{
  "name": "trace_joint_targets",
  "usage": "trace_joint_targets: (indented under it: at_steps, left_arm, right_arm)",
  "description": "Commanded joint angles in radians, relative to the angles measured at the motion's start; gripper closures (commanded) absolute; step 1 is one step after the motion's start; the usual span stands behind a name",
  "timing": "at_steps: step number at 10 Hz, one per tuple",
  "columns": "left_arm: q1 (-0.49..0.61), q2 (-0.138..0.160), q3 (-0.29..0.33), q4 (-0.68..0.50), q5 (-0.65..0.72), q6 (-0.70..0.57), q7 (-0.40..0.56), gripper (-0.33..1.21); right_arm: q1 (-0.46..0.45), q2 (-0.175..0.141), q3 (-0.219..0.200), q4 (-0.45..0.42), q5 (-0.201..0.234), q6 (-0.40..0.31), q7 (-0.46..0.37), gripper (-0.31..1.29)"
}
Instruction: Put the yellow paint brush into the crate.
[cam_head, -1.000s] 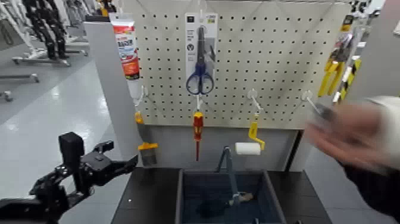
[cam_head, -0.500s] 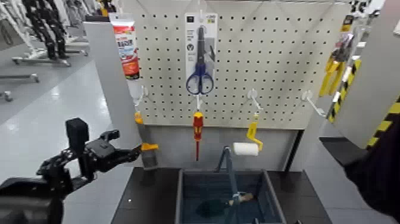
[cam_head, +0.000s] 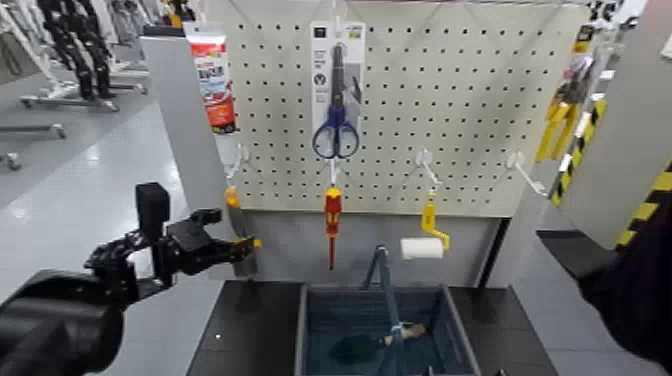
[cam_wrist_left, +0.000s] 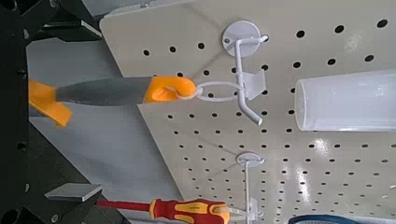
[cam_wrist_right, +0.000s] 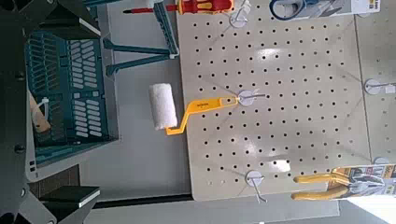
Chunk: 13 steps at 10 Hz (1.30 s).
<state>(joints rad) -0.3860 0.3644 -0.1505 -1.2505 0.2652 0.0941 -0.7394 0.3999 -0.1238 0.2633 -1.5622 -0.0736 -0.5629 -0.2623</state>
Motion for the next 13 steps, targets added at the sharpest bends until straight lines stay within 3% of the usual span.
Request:
trace_joint_targets:
  at_steps: [1,7,9,10,11,13]
  left_arm:
    - [-0.047,0.004,-0.037,0.046,0.019,-0.016,-0.012,0.16]
    - [-0.117,0.004,-0.104,0.128,0.048,-0.043,-0.035,0.21]
    - [-0.119,0.001,-0.109,0.128,0.054,-0.011,-0.028,0.83]
    - [-0.119,0.001,-0.112,0.128,0.054,0.004,-0.02,0.89]
    - [-0.117,0.001,-0.112,0.126,0.055,0.004,-0.012,1.06]
    - [-0.116,-0.001,-0.112,0.123,0.058,0.003,0.0,1.12]
  right_arm:
    - [-0.001,0.001,0.001,0.001,0.0,0.0,0.0,0.13]
    - [-0.003,0.003,0.004,0.001,0.0,0.0,0.0,0.13]
    - [-0.001,0.003,0.004,0.001,0.0,0.0,0.0,0.13]
    - [-0.001,0.003,0.004,0.001,0.0,0.0,0.0,0.13]
    - [-0.001,0.003,0.002,0.001,0.0,-0.002,0.0,0.13]
    - [-0.001,0.003,0.001,0.001,0.0,-0.003,0.0,0.13]
